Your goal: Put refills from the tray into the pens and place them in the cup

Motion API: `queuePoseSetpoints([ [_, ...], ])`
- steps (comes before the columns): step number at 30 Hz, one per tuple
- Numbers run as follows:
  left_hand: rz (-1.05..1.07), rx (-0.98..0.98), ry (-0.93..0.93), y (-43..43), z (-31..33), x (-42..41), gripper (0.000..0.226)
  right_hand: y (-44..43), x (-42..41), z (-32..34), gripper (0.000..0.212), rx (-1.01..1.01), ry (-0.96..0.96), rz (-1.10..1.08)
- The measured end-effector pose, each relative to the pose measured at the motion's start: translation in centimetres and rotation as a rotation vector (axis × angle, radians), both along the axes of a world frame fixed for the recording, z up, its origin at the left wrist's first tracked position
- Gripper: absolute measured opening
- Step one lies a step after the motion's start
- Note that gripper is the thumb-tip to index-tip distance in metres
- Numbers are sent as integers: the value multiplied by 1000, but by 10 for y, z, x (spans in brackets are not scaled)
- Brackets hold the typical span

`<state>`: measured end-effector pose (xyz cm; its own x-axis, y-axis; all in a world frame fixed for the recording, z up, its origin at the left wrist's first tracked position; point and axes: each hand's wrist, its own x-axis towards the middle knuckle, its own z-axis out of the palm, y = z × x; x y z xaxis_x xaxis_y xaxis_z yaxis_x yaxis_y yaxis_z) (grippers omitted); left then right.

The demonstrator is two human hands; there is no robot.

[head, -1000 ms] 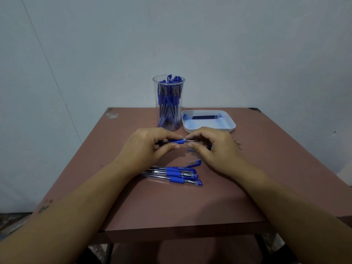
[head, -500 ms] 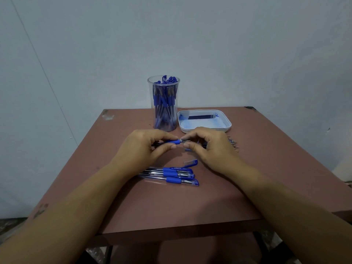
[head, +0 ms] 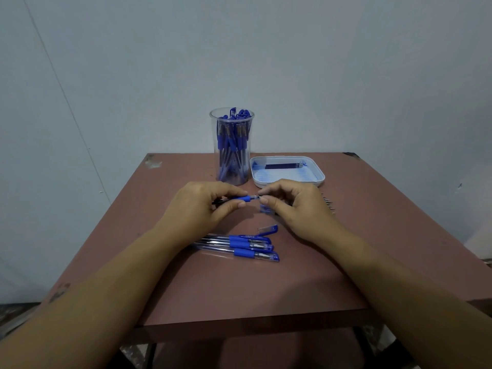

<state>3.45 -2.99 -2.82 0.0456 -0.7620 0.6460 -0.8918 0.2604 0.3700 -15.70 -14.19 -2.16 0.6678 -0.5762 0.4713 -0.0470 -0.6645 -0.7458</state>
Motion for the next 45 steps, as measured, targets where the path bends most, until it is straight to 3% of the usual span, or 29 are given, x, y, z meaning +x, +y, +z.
queuePoseSetpoints([
  [4, 68, -8, 26, 0, -1, 7, 27, -5, -2, -1, 20, -71, 56, -65],
  [9, 126, -17, 62, 0, -1, 14, 22, -9, -3, 2, 16, -227, 387, -3],
  [15, 119, 2, 57, -1, -2, 15, 23, -13, 8, 4, 20, -365, 603, 81],
  [19, 125, 7, 48, -1, -2, 15, 26, -16, 5, 6, 24, -324, 533, 91],
  [26, 69, 41, 17, -1, -2, 9, 21, -8, -3, 12, 24, -190, 84, -58],
  [33, 7, 40, 40, -1, -2, 1, 21, -4, 2, 6, 12, -201, 124, 7],
  [38, 46, 17, 47, 0, -3, 5, 27, -12, -9, 7, 18, -217, 76, -83],
  [45, 24, 53, 20, -1, -3, 2, 21, -8, -4, 3, 15, -299, 112, -27],
])
